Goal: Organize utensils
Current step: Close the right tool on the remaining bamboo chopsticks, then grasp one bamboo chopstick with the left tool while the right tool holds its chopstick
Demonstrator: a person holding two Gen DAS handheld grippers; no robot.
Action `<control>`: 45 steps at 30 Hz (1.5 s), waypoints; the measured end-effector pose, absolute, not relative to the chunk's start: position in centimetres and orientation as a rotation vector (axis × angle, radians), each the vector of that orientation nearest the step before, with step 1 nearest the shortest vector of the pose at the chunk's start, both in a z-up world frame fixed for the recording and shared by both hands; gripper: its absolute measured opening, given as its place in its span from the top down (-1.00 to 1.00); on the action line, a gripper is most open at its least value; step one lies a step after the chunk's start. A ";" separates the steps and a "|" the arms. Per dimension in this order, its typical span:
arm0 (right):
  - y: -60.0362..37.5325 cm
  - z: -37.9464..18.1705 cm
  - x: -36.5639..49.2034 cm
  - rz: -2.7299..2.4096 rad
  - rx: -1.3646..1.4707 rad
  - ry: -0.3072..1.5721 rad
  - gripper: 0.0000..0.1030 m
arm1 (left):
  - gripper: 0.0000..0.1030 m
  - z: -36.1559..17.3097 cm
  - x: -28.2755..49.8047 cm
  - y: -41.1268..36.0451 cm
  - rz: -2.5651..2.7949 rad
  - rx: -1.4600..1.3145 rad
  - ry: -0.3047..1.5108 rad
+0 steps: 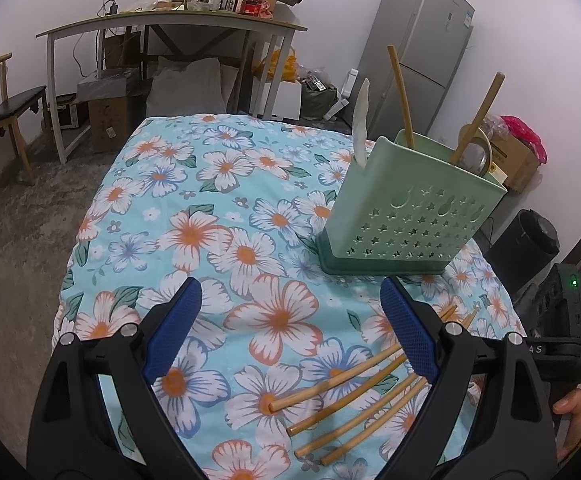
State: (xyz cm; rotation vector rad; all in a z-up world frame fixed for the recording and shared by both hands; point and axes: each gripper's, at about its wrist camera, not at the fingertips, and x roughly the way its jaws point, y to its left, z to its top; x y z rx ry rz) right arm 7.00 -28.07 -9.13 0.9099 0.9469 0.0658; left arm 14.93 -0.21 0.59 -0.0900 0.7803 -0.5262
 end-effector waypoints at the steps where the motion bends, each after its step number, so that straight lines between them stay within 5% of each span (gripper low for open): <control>1: -28.1 -9.1 7.0 0.069 0.906 0.954 0.65 | -0.68 0.6 14.9 -0.3 -0.527 -0.089 0.781; 45: -29.5 -9.0 5.5 0.063 0.875 1.025 0.61 | -0.68 1.1 14.0 -3.0 -0.645 -0.003 0.764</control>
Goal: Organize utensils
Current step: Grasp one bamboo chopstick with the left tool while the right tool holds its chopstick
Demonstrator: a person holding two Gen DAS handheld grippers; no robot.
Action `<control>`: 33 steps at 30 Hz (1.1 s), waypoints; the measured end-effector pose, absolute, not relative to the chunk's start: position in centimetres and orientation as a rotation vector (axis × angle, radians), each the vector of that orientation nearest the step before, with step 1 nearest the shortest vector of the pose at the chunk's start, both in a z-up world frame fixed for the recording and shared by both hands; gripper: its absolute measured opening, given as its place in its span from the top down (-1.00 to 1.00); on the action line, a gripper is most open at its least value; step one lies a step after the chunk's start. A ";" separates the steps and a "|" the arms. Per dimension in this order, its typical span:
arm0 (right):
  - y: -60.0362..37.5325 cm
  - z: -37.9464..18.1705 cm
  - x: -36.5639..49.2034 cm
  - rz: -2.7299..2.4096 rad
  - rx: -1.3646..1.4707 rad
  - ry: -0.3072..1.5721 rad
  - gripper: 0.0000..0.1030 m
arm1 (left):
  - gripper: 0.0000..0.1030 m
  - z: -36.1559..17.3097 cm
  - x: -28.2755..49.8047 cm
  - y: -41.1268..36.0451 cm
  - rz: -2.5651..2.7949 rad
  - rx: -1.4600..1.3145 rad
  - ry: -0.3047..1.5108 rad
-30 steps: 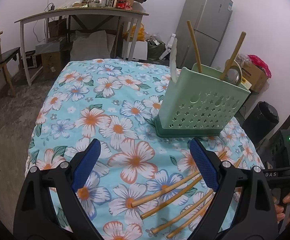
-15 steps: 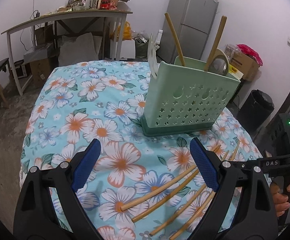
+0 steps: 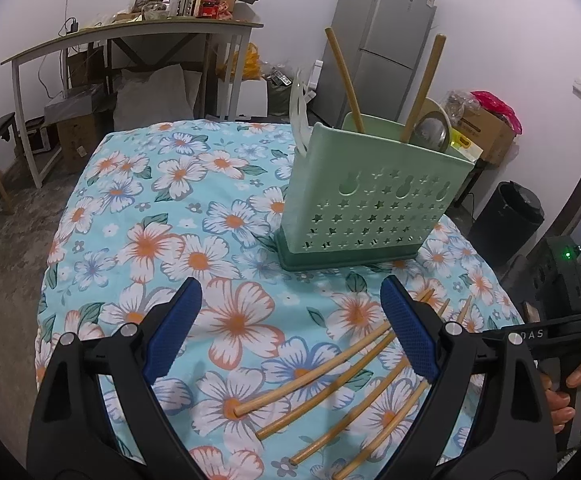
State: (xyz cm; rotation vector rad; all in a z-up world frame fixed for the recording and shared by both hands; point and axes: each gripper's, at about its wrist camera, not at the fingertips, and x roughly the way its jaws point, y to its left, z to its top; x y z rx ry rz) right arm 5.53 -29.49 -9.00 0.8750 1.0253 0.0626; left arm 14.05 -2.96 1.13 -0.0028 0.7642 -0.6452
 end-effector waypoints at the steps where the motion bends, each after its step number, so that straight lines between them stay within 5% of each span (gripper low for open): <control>1: -29.5 -9.0 5.5 0.061 0.874 1.026 0.62 | -0.68 1.1 14.0 -3.0 -0.647 -0.002 0.765; 17: -28.9 -9.2 4.6 0.069 0.819 1.070 0.64 | -0.65 1.3 11.3 -5.2 -0.825 0.093 0.744; 33: -29.5 -9.5 3.9 0.063 0.818 1.084 0.64 | 0.43 -3.2 9.0 -13.9 -1.133 0.457 0.872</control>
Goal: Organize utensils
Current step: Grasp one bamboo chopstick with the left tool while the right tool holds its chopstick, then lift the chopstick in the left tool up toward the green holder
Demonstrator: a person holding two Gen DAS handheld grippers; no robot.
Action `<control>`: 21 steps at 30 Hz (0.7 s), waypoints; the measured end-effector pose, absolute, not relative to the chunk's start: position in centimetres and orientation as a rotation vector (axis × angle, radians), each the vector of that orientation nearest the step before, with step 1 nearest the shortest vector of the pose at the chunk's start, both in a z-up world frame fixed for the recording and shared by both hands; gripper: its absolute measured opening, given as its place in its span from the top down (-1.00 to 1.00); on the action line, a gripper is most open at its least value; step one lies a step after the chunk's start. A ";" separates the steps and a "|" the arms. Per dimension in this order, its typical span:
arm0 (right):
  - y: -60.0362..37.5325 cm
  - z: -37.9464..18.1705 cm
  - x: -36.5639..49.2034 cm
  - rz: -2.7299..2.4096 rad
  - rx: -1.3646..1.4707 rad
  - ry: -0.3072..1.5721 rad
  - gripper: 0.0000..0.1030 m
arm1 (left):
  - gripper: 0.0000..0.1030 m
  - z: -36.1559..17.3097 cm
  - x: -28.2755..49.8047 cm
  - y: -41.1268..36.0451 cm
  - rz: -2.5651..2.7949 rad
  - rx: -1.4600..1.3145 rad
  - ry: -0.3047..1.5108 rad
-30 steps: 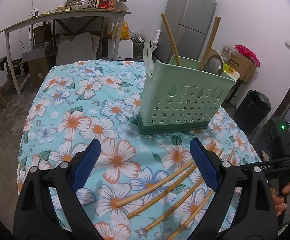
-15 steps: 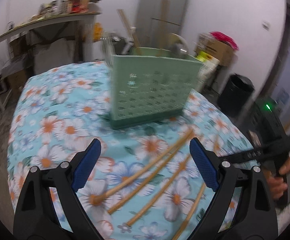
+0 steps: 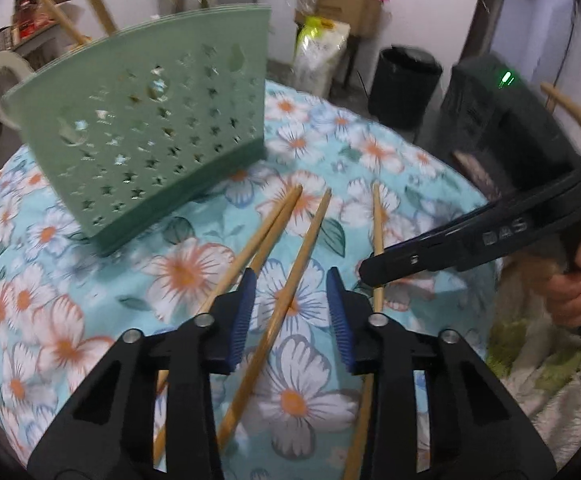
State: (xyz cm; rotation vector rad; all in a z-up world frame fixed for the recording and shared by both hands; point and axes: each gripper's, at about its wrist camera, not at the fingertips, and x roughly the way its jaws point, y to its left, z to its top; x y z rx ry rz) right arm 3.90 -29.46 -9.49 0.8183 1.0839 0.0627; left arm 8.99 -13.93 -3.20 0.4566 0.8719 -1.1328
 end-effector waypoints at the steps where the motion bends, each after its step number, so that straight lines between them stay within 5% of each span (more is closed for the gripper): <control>1: -29.5 -9.5 3.9 0.062 0.819 1.084 0.64 | 0.46 -3.5 9.1 -14.2 -1.136 0.472 0.881; 15: -29.4 -9.6 4.1 0.057 0.824 1.085 0.64 | 0.88 -5.1 9.7 -16.7 -1.138 0.540 0.946; 21: -29.5 -9.3 3.8 0.058 0.824 1.065 0.65 | 0.90 -3.9 10.1 -15.7 -1.136 0.468 0.957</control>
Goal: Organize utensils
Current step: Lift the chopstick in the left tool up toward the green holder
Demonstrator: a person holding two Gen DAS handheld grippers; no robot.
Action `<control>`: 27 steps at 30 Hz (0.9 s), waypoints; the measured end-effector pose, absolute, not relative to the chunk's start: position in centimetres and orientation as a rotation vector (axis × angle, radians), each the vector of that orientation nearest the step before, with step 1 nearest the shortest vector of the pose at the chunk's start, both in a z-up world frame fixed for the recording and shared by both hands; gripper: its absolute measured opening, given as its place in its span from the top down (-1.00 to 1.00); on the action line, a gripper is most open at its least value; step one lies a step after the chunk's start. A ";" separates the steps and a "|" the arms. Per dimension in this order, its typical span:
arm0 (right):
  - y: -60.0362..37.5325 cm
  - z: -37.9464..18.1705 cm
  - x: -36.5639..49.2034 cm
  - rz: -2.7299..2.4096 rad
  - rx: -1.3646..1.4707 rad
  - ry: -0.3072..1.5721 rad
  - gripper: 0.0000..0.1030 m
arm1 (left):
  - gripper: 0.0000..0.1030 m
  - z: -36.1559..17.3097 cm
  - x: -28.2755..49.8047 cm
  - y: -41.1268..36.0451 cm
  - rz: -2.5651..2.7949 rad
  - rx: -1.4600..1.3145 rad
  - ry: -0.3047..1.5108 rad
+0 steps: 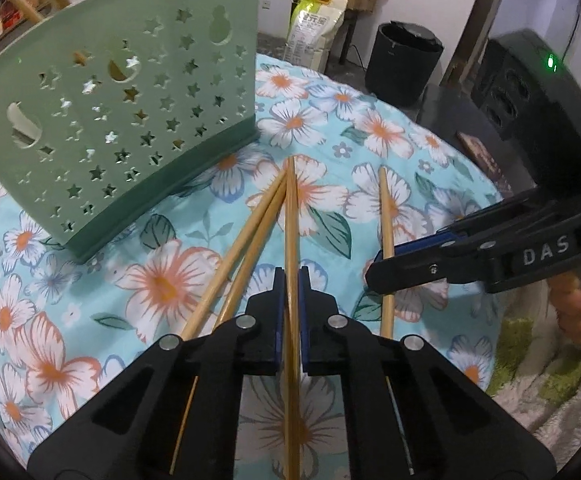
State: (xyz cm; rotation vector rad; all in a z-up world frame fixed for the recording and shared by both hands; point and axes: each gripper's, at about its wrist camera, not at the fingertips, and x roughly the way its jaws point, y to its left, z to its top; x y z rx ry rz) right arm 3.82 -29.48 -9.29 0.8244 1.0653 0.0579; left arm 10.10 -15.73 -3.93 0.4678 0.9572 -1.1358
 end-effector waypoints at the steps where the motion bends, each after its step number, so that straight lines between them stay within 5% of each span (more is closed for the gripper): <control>1: -29.5 -9.2 3.8 0.060 0.822 1.062 0.65 | 0.90 -3.7 10.1 -15.6 -1.134 0.455 0.957; 16: -29.0 -5.1 3.6 0.058 0.691 0.965 0.71 | 0.90 4.0 13.7 -7.9 -1.123 -0.146 0.863; 27: -28.5 -2.0 3.4 0.042 0.591 0.889 0.74 | 0.90 4.8 15.9 -5.4 -1.105 -0.261 0.923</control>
